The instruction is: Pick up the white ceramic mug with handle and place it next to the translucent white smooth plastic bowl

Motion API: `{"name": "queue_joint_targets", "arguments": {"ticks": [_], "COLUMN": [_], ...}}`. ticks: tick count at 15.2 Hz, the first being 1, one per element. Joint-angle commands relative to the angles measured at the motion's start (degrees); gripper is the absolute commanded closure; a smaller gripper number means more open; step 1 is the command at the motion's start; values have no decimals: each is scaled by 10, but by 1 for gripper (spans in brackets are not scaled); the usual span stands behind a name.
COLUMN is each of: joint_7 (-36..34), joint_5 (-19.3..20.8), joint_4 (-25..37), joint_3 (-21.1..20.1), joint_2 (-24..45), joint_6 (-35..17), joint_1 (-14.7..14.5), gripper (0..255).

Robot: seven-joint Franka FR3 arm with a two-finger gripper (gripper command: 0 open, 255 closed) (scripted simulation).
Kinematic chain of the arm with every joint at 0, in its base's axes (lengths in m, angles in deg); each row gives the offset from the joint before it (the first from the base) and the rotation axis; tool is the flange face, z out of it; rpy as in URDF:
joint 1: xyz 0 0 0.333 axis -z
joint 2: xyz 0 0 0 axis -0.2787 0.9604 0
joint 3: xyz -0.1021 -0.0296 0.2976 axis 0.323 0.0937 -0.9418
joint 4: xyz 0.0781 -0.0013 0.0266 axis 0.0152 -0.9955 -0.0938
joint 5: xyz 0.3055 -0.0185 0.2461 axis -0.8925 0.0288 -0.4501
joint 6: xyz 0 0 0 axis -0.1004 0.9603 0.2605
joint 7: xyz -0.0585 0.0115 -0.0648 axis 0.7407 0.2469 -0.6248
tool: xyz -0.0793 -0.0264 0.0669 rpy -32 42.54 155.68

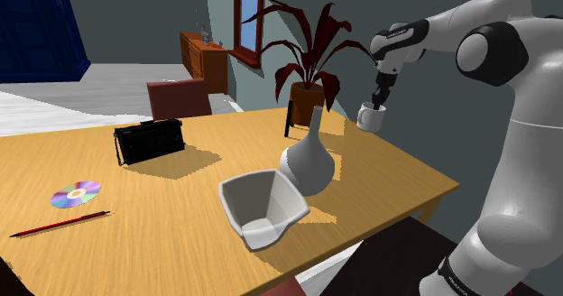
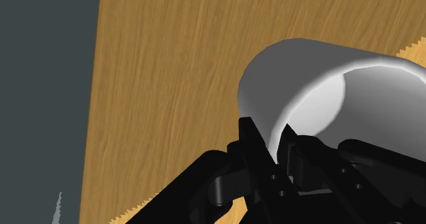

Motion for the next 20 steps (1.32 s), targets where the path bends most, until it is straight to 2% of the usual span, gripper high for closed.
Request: {"name": "queue_joint_targets", "arguments": {"ticks": [1,17,20], "joint_7": [-1,-3,-48], "joint_5": [2,3,36], "joint_4": [12,136,61], "joint_3": [1,5,-4], "joint_2": [-2,0,-63], "joint_6": [14,136,114], "joint_1": [0,11,-31], "gripper": [255,255,255]}}
